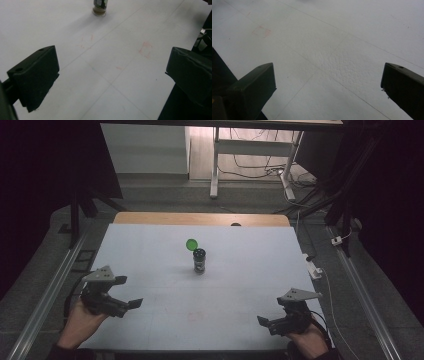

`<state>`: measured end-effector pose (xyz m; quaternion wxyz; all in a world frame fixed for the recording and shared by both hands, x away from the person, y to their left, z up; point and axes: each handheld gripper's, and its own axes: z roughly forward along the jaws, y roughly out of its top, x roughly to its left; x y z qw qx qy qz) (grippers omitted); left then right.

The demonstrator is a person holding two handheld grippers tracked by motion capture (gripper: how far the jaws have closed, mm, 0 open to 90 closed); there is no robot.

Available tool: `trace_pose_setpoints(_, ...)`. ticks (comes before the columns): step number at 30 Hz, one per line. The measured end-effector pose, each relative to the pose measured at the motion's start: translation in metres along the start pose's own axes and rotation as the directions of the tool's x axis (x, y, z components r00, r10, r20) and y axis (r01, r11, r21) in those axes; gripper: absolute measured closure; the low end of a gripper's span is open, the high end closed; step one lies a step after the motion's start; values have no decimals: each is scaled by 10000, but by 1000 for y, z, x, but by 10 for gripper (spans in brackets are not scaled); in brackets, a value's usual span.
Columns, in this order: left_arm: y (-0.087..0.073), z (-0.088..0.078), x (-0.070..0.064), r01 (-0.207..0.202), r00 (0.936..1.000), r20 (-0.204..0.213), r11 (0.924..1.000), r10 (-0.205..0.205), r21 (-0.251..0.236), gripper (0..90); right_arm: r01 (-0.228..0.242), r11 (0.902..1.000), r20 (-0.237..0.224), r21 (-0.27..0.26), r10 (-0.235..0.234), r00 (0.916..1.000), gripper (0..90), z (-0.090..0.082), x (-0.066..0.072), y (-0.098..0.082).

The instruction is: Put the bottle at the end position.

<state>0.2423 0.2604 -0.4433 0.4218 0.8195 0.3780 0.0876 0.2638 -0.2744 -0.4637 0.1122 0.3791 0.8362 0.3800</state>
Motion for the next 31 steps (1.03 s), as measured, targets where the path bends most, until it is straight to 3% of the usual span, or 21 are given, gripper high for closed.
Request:
trace_pose_setpoints(9, -42, -21, -7, 748, 9964, -354, 9952, -771, -625, 0, -43, 10000, -20, -11, 43, 10000, 0, 0, 0, 0)
trace_pose_setpoints(18, -71, -26, -15, 1233, 9904, -602, 9922, -1243, -202, 0, -45, 10000, -31, -11, 45, 10000, 0, 0, 0, 0)
trace_pose_setpoints(23, -77, -29, -19, 1271, 9866, -1030, 9919, -1269, -43, 0, -21, 10000, -25, -7, 21, 10000, 0, 0, 0, 0)
trace_pose_setpoints(31, -75, -25, -18, 1455, 9833, -1162, 9886, -1401, 393, 0, -3, 10000, 21, 56, 3, 10000, 0, 1, 0, 0)
